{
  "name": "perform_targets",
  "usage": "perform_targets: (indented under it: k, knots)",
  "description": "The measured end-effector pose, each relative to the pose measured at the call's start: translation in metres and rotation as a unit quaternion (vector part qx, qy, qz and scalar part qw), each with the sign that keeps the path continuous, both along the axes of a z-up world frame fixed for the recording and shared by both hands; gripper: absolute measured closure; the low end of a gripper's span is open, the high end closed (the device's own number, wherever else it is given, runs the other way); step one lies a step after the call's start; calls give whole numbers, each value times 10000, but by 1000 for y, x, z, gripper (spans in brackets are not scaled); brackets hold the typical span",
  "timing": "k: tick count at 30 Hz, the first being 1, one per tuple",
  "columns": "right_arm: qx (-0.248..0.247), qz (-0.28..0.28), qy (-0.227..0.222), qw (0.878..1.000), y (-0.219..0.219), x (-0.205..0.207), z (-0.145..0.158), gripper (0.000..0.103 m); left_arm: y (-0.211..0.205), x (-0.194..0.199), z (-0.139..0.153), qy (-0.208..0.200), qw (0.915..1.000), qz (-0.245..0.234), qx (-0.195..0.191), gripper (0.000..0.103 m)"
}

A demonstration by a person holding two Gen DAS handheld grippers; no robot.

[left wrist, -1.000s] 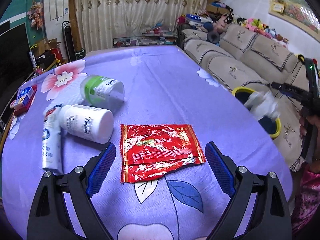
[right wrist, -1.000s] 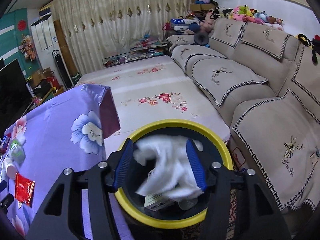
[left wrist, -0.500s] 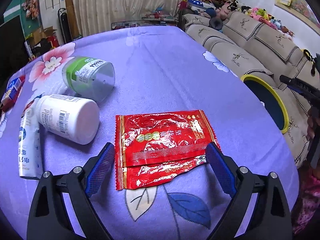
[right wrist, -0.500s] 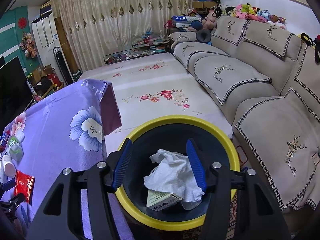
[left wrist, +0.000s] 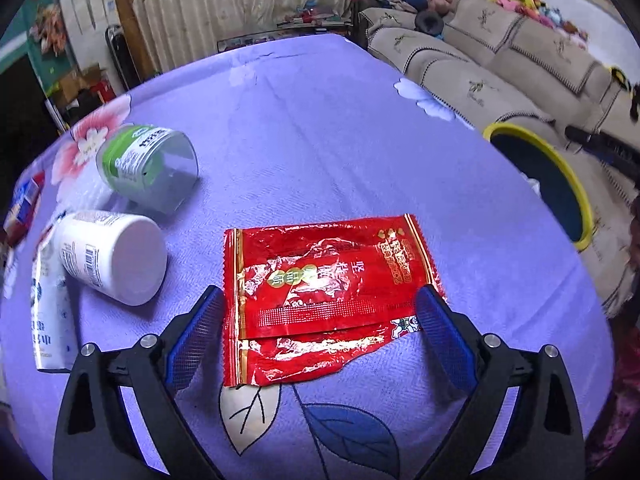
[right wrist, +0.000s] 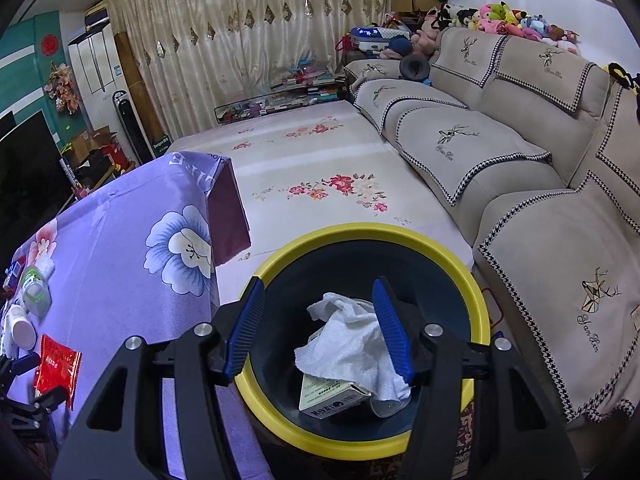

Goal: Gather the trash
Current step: 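Grasp the red snack wrapper with the left gripper and lift, then carry the red wrapper over the bin and open the left gripper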

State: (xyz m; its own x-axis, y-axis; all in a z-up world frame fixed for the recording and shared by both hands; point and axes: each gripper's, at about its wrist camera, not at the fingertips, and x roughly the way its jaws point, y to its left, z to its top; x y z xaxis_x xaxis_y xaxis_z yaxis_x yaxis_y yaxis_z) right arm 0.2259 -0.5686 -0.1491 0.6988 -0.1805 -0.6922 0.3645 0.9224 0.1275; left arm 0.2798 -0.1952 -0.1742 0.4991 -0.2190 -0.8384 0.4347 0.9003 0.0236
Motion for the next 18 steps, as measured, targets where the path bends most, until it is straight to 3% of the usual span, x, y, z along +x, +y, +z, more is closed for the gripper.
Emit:
perform_targets:
  k: [4, 7, 10, 12, 14, 18]
  knots:
    - [50, 5, 19, 10000, 0, 0, -2, 49, -4, -2, 0, -33, 10000, -65, 6, 10]
    - [82, 51, 11, 10000, 2, 0, -3, 49, -8, -8, 3, -81, 9997, -210, -48, 23]
    - [111, 95, -21, 9999, 5, -1, -2, 49, -11, -13, 6, -144, 9993, -331, -105, 45]
    - [115, 116, -48, 9999, 6, -2, 0, 49, -11, -14, 8, -162, 9992, -327, -142, 70]
    - [113, 124, -81, 9998, 6, -5, 3, 49, -9, -14, 10, -124, 9991, -334, -217, 87]
    - [103, 92, -182, 9997, 3, -15, 10, 49, -12, -17, 11, -117, 9988, -405, -234, 93]
